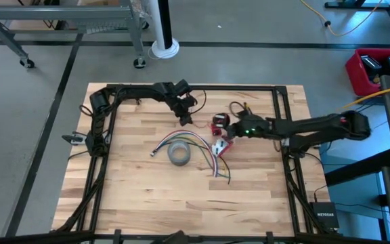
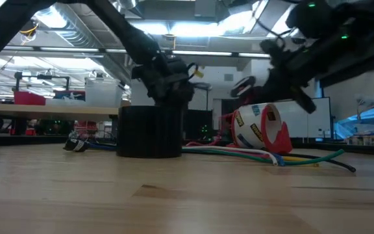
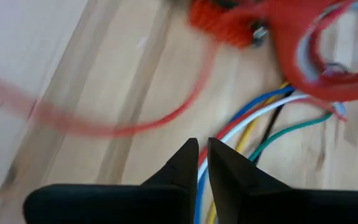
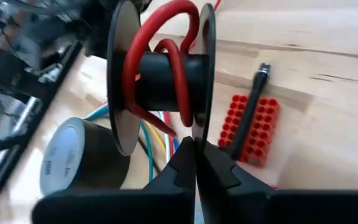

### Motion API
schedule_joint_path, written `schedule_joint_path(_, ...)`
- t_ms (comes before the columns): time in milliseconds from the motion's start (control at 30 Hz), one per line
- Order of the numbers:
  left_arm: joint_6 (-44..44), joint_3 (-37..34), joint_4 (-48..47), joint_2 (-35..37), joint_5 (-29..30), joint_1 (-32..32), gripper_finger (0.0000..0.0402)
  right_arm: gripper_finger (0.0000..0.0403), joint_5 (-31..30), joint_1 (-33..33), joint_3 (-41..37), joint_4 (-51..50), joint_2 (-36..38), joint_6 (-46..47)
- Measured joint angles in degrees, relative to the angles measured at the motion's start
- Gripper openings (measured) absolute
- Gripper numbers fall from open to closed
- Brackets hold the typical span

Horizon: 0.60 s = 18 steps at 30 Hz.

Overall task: Coil cords
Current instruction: Coil the red wire on the black spool

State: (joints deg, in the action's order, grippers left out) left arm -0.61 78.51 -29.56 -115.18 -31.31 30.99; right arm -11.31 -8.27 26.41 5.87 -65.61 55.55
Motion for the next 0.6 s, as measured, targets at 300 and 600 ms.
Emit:
schedule_joint_path(300, 2.6, -8.2, 4.9, 5.0, -6.3, 1.2, 0.0017, 0.0005, 0.4, 0.0, -13.8, 9.3, 19.4, 4.2)
schedule_joint_path(600, 20.3, -20.1, 47.6, 13.3, -6.9, -4.8, 0.0017, 0.0005, 0.9, 0.0, -20.1, 17.1, 26.6, 4.9)
